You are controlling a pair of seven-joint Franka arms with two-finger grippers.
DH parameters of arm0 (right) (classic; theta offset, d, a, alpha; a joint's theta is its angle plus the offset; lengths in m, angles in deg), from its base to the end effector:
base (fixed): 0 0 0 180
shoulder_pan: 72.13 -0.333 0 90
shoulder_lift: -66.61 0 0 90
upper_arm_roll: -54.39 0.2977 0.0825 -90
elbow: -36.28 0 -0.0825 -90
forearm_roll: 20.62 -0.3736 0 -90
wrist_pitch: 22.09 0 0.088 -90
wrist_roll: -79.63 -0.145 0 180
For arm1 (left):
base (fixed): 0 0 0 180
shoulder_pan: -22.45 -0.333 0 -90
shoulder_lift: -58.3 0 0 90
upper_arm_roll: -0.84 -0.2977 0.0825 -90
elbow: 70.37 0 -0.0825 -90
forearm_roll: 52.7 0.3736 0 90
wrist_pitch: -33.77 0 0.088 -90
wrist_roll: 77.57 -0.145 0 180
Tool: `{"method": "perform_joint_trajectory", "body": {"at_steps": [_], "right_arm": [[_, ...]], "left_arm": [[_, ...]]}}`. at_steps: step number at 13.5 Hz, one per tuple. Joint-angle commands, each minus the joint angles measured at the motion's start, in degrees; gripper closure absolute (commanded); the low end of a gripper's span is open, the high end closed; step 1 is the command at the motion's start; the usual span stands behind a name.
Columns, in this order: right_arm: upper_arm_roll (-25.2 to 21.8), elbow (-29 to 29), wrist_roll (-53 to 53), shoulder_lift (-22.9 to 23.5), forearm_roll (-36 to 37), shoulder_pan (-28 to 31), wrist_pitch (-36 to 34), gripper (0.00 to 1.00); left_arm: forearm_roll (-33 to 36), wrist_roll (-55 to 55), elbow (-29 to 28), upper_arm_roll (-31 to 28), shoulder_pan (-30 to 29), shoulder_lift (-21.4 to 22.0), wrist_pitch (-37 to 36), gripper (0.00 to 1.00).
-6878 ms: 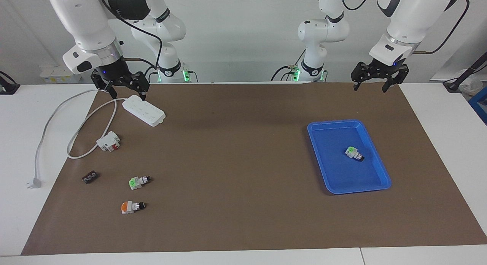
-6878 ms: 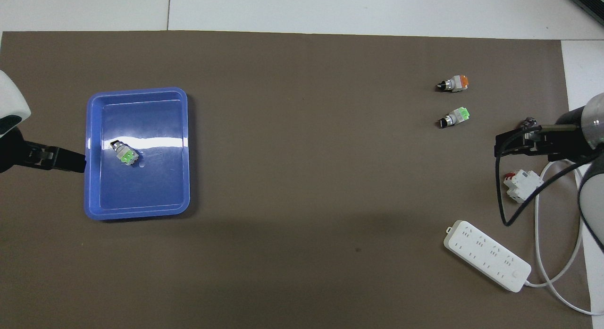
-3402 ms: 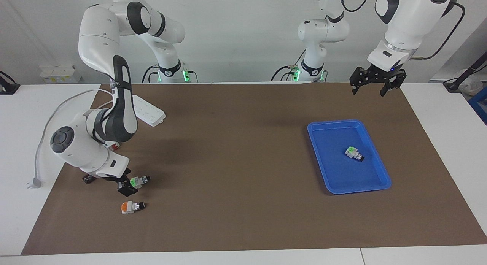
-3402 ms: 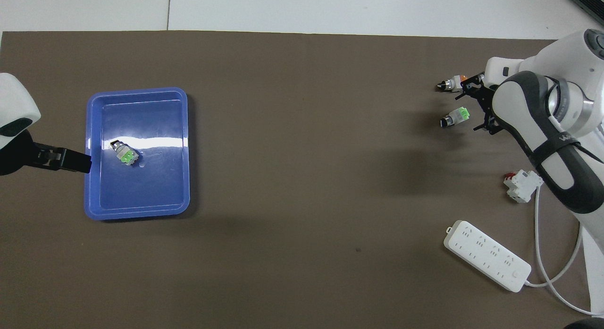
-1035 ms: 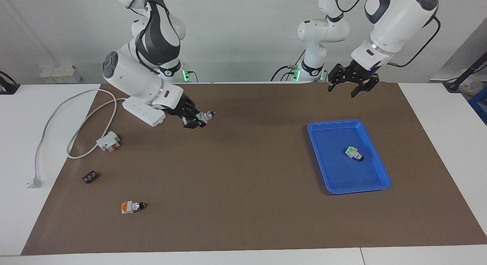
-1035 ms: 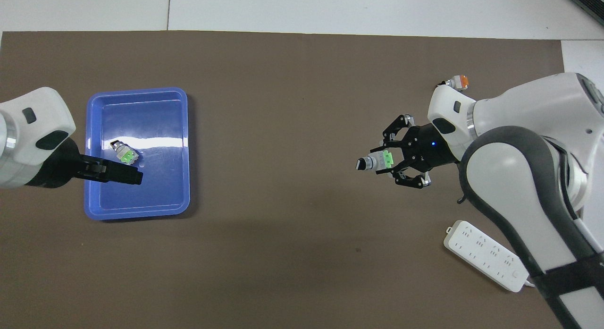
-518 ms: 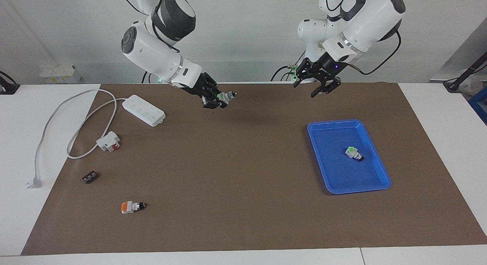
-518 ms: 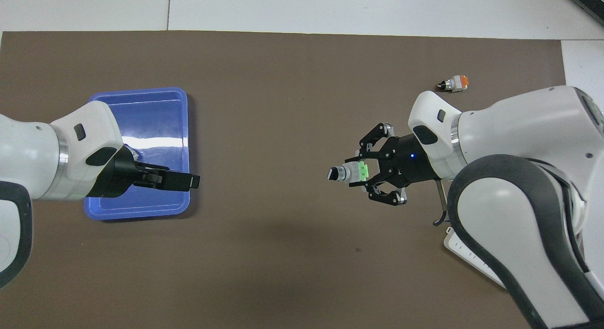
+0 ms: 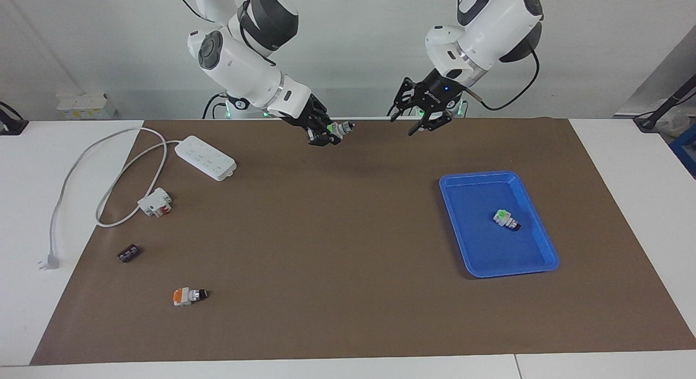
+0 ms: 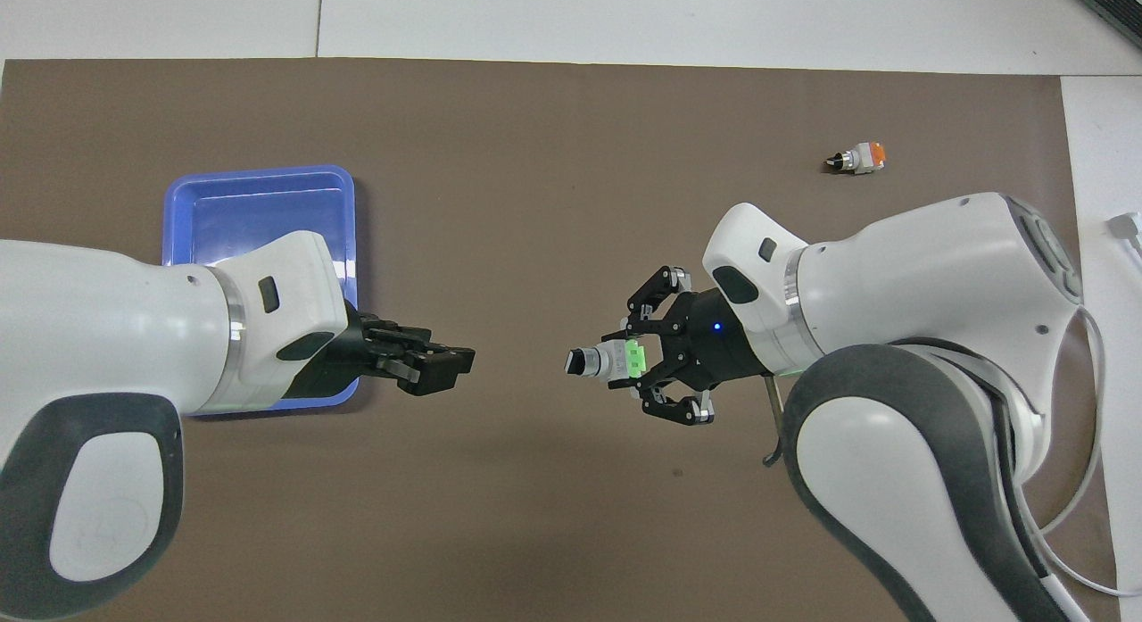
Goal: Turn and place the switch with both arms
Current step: 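Bring the left gripper to the switch held by the right gripper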
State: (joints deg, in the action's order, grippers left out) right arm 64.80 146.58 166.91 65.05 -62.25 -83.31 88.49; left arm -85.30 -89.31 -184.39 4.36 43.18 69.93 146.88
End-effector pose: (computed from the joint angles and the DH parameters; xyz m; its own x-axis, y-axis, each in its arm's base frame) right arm 0.4910 0.2699 0.4733 -0.0304 0.7823 0.6222 0.9914 0.1028 -0.0809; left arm 0.4518 -0.2639 0.5299 0.9007 -0.3684 0.2301 -0.4344 -0.7629 0.4789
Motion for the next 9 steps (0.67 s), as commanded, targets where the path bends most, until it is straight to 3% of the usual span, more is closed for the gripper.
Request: {"method": "perform_joint_trajectory", "body": {"at_steps": [1, 9], "right_arm": [[-0.1, 2.0, -0.2, -1.8, -1.3, 0.0, 1.0, 1.0], [-0.1, 2.0, -0.3, -1.8, -0.8, 0.0, 1.0, 1.0]], "left_arm": [[-2.4, -1.4, -2.8, -0.8, 3.1, 2.3, 2.6, 0.46], [-6.2, -1.3, -4.7, -0.9, 9.2, 1.5, 10.6, 0.53]]}}
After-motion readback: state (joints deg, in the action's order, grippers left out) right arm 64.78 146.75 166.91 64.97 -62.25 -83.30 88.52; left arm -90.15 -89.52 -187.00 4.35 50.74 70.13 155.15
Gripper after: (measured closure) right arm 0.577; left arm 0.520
